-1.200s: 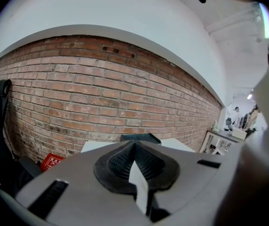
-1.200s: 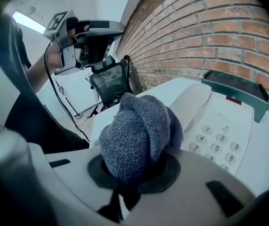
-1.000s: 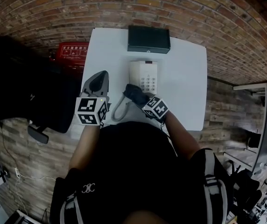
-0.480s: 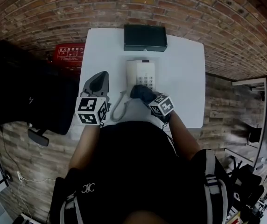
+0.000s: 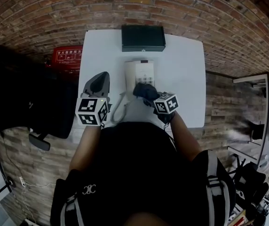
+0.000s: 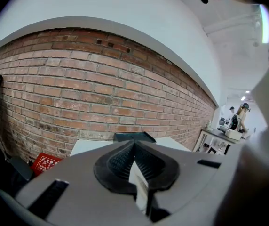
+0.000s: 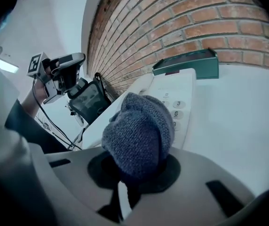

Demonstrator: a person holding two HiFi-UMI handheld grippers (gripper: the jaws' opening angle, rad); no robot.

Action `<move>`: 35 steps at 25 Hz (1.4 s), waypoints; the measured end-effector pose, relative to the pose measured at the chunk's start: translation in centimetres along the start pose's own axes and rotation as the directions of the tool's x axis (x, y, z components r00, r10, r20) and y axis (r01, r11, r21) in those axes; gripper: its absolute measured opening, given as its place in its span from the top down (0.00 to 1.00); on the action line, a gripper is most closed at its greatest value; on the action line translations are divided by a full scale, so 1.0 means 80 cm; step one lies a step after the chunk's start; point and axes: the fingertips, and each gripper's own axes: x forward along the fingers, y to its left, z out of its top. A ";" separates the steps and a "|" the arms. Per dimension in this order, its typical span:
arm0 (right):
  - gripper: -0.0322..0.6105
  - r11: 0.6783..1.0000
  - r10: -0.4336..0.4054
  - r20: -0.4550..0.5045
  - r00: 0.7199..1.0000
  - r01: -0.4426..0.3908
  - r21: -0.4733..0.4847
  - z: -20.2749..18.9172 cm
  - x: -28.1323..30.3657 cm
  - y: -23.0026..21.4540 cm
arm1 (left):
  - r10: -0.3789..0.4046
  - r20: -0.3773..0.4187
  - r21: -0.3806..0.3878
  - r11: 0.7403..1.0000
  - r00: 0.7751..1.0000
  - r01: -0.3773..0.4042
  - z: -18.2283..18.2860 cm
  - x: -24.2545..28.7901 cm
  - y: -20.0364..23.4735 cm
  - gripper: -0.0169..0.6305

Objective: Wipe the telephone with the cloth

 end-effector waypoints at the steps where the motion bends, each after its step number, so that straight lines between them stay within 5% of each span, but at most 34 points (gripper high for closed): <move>1: 0.89 1.000 -0.012 0.003 1.000 0.012 0.002 0.000 -0.004 -0.006 | -0.004 0.001 -0.005 1.000 1.000 0.004 0.001 0.002 0.000 0.98; 16: 0.89 0.990 -0.140 0.055 0.989 0.141 -0.015 0.028 -0.033 -0.052 | -0.024 -0.015 -0.015 1.000 1.000 0.023 -0.004 0.010 -0.005 0.98; 35: 0.89 0.965 -0.261 0.229 0.938 0.259 0.039 0.163 -0.037 -0.124 | 0.022 -0.034 -0.011 1.000 0.999 -0.022 -0.010 -0.001 -0.001 0.98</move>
